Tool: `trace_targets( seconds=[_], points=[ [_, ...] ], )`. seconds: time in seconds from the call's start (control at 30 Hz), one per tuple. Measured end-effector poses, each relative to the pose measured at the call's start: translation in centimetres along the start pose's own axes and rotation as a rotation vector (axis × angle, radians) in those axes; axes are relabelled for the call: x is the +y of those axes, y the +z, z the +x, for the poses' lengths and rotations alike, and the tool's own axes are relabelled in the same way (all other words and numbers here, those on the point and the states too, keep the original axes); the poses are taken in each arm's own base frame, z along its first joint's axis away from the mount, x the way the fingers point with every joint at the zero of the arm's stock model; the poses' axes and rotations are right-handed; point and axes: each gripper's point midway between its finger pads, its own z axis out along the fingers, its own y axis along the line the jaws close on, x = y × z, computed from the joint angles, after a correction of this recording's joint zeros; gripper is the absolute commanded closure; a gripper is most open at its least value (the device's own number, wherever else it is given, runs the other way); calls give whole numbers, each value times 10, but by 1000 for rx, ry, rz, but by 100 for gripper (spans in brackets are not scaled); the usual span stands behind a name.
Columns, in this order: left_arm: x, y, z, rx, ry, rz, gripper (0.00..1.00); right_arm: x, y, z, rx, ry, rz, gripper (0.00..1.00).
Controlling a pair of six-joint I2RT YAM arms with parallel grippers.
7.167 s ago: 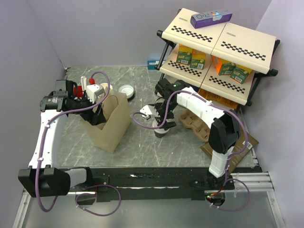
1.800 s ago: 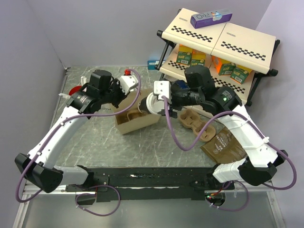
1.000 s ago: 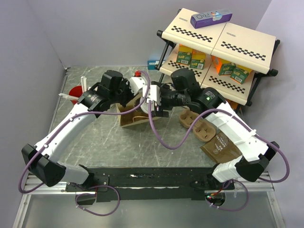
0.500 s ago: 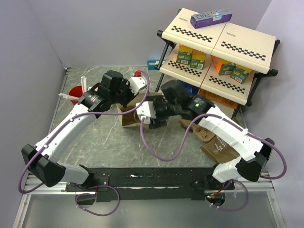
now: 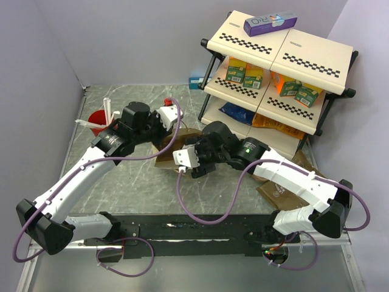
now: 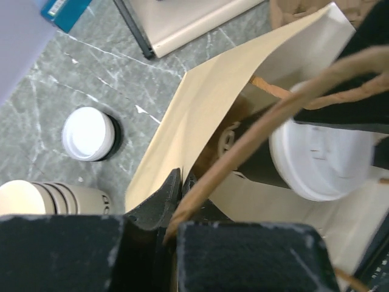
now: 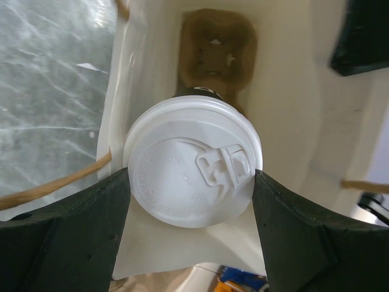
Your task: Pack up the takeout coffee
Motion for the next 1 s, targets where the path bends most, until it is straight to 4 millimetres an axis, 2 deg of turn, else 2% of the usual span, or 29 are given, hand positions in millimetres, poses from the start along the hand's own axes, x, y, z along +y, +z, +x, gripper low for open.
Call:
trace_targets(
  seconds=[0.2,0.43,0.8,1.0],
  points=[
    [-10,1,-2,-12,-22,31,99,-8,3,-2,37,-37,26,100],
    [-12,3,-3,-16,-48,37,99,-27,9,-7,62,-43,45,100],
    [-14,4,-3,-15,-70,38,99,-29,5,-1,105,-2,55,100],
    [-11,4,-3,-13,-98,20,99,-38,2,-19,110,16,20,100]
  ],
)
